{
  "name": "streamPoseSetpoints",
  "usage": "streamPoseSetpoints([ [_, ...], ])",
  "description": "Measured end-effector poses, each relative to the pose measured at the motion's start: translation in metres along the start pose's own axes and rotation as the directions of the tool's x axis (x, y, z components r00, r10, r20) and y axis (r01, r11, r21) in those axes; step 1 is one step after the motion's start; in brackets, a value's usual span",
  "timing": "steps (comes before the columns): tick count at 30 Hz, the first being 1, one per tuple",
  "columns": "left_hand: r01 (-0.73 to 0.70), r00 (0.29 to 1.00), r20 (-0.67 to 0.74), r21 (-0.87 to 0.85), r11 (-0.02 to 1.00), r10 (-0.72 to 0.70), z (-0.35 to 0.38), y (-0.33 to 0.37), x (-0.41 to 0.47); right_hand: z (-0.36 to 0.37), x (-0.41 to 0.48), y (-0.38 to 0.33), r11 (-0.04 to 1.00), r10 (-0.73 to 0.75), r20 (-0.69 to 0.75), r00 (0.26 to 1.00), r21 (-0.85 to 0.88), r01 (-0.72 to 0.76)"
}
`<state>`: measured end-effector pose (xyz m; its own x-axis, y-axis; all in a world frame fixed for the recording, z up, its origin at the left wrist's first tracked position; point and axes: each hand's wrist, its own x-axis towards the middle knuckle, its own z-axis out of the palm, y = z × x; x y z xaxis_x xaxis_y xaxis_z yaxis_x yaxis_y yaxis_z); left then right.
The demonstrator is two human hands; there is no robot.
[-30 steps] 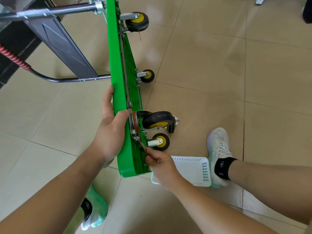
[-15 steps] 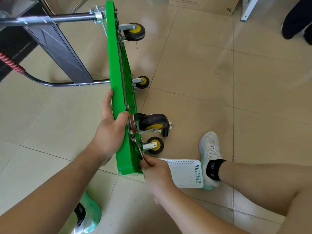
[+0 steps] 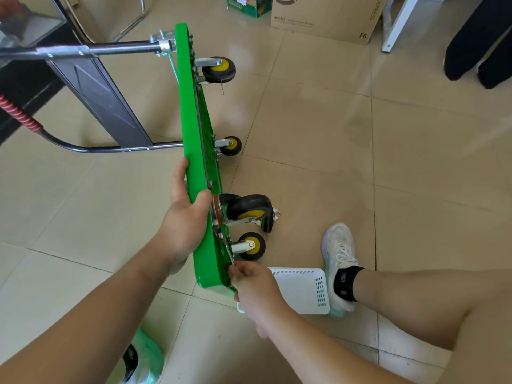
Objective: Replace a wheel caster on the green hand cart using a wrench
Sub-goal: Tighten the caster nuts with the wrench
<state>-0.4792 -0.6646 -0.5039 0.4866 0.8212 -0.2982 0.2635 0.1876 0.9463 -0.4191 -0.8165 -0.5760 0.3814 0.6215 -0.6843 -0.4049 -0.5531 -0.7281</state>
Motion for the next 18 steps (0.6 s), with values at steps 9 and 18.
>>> streamPoseSetpoints([
  [9,0.074,0.997,0.016,-0.019,0.997,-0.073,-0.001,0.004,0.002,0.002,-0.008,-0.007,0.999,0.034,-0.017,0.999,-0.018,-0.034],
  [18,0.018,0.999,-0.049,0.063,0.998,-0.015,0.005,0.005,-0.006,0.009,-0.006,-0.008,0.998,0.022,-0.1,0.995,-0.061,-0.028],
])
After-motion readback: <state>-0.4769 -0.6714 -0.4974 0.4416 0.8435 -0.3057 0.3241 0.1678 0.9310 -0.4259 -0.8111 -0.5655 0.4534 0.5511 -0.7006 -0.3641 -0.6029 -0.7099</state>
